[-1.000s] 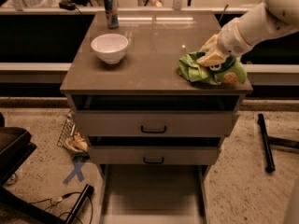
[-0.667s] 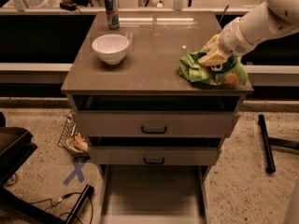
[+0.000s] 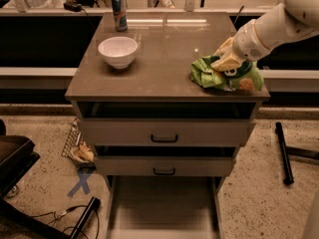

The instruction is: Pick green rice chip bag from bottom drawer and place on counter

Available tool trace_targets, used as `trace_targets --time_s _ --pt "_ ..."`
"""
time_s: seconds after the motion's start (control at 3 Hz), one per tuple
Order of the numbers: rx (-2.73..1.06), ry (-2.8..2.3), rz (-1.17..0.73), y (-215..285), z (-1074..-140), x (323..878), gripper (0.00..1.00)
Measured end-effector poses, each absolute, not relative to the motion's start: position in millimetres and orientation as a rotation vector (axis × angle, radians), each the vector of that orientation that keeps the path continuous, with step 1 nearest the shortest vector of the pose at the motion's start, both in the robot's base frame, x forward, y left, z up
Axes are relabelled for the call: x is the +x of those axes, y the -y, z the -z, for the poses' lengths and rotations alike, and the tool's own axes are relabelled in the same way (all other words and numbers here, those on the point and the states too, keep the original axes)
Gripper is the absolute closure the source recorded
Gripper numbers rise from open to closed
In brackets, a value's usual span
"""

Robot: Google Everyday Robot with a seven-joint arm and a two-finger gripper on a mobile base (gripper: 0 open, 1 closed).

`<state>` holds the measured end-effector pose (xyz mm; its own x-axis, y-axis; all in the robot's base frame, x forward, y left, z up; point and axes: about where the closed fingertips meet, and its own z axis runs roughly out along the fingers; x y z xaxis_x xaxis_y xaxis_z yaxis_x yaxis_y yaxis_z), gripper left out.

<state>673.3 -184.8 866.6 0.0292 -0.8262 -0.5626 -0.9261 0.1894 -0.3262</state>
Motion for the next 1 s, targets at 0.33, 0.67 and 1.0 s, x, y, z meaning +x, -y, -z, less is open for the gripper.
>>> trace_targets --time_s 0.33,0.67,1.0 --pt "-1.65 -1.804 -0.197 182.7 -864.4 673.7 0.36" --pt "-1.654 -1.804 -0.203 180.5 -862.1 674.2 0.13" --pt "-1.657 -1.803 -0.207 178.5 -860.0 674.6 0.0"
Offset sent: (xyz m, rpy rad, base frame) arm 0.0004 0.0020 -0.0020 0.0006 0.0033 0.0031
